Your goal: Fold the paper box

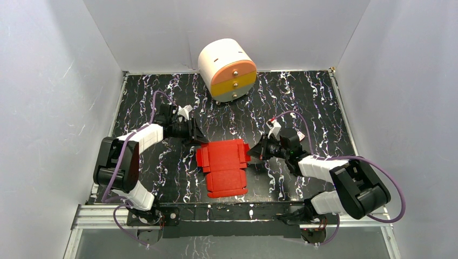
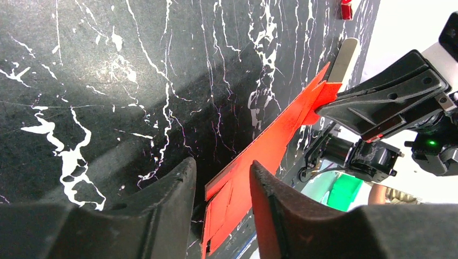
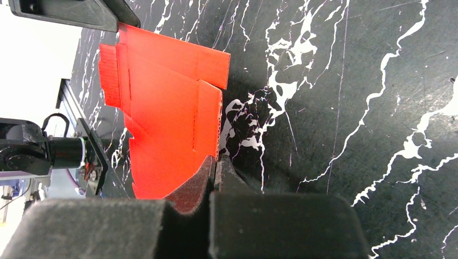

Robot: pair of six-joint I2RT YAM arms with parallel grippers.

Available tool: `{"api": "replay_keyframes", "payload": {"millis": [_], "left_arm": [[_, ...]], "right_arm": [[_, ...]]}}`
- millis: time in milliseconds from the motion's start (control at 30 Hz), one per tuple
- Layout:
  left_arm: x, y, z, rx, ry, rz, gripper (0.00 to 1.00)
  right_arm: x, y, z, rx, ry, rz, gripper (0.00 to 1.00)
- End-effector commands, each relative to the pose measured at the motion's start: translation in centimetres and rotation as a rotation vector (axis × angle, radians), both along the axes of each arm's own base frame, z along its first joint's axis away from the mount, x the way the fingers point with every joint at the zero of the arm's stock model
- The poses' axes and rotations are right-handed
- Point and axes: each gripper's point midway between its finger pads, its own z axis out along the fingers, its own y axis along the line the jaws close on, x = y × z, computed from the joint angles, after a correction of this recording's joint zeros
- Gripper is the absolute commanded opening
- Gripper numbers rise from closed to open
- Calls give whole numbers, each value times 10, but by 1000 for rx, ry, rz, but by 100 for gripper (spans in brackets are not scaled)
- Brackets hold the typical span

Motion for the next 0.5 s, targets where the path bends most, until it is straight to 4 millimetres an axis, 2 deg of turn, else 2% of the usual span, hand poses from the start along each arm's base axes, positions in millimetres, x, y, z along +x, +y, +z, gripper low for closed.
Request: {"api": "replay_keyframes", "payload": {"millis": [0, 133, 467], "left_arm": [[-3, -7, 14, -50, -16, -38, 34], [-4, -8, 15, -61, -13, -48, 27], [-9, -13, 12, -72, 3, -71, 28]], "right_arm": [[9, 4, 12, 36, -57, -1, 0], [10, 4, 12, 38, -54, -2, 0], [10, 6, 11, 45, -51, 6, 0]]}}
